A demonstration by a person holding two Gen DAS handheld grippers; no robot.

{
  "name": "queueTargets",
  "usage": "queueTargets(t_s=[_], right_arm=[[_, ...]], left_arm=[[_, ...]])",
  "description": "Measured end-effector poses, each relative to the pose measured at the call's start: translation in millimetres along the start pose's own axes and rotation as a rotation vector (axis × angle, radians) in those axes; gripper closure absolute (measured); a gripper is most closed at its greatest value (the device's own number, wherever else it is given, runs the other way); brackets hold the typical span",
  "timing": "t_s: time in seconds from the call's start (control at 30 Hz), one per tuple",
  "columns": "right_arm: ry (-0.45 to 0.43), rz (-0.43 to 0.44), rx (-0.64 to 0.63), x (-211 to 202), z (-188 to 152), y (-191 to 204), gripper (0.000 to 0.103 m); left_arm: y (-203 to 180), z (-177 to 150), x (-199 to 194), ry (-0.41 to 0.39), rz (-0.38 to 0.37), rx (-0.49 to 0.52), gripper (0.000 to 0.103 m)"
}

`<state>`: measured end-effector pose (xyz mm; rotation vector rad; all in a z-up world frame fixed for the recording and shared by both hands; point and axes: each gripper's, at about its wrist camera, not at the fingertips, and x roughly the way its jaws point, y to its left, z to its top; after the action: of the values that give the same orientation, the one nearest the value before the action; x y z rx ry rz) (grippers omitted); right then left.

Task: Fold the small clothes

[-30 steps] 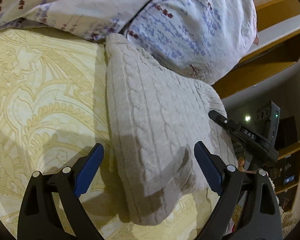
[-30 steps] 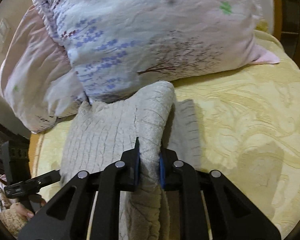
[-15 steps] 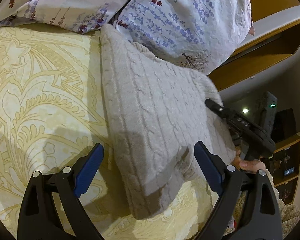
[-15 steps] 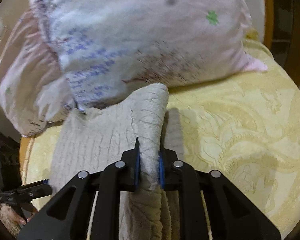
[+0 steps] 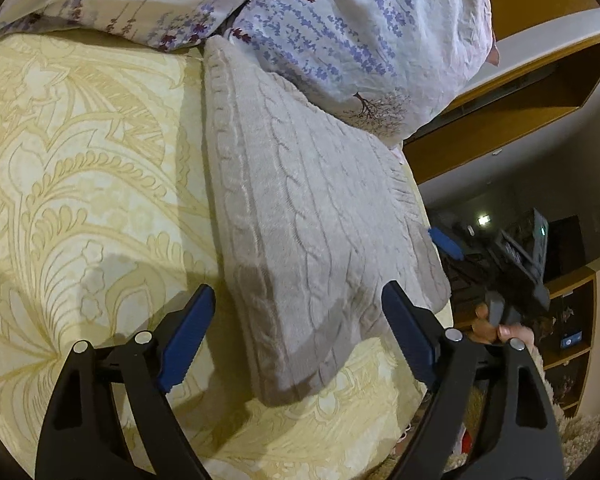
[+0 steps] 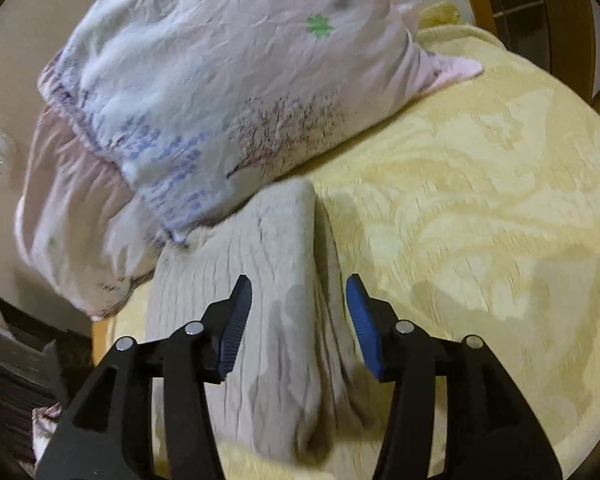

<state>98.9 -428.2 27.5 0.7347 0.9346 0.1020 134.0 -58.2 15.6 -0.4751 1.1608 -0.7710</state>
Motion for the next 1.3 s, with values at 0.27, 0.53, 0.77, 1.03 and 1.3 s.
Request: queueTargets(t_s=[0.27,0.53,0.77,1.03,1.3], right_arm=[[0.062,0.054,-0.017,-5,-43,-4,0.064],[-0.054,-0.019,-0.13,-27,-47,16,0.094],[0.065,-0.153,-0.128,0,-67,-6,0.094],[-0.003,-0.052,-0.045,-18,-27,-11,0.05],[0.016,0.072,0.11,32,55,-14,0.049]], left_arm=[[-4,-6,-1,0.021,0.004,0.001,0.023],[-2,-12,8,0.076,-0.007,0.0,0.047],[-1,-17,13,0.101,0.003,0.009,0.047],[-1,8,-9,-0.012,-0.055,-0.011,0.022],[19,87,3,-0.104,-0.006,-0.119,0.021]])
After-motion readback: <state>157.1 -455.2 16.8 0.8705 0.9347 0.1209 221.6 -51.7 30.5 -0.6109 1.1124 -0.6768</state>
